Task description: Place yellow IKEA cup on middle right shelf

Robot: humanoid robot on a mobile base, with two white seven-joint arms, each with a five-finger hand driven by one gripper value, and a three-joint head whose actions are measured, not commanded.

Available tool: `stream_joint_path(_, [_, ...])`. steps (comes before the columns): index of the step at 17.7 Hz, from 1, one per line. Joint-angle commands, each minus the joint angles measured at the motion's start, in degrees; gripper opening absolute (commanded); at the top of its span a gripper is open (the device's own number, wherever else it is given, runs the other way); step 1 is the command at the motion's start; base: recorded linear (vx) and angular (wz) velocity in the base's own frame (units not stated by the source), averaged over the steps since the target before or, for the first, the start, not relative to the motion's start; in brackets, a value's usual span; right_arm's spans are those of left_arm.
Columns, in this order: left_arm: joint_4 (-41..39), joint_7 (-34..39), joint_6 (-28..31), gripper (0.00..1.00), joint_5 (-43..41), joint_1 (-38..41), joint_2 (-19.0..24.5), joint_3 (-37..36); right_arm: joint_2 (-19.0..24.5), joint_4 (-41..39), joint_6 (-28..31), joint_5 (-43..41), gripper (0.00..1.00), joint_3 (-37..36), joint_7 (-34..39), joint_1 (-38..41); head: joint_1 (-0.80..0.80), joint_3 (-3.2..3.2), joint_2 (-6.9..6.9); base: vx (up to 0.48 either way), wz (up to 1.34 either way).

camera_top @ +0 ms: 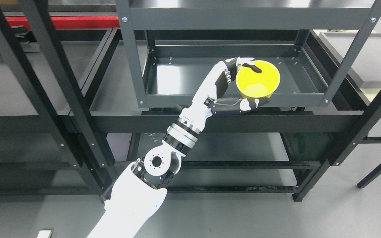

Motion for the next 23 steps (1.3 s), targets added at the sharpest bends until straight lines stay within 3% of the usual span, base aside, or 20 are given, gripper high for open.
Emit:
stream_joint_path(1, [0.71,0.16,1.62,0.01,-0.10,-7.31,1.00,1.34,-1.00,0.00,0.05,0.00,0.99,0.00,0.01,0.36,0.00,0.00,0.00,0.081,-0.13])
stream_joint_path(14, [6.42,2.79,11.54,0.01,-0.54,-22.88,1.00,14.53,-1.00,0.00,0.05,0.00,0.99,0.00,0.01,0.36,0.00,0.00,0.00,0.115,-0.04])
stream_joint_path(23, [12.41,9.13,19.73,0.01,-0.11,-24.11,1.00,18.40,-1.00,0.00,0.05,0.00,0.99,0.00,0.01,0.36,0.00,0.00,-0.01,0.185,0.09])
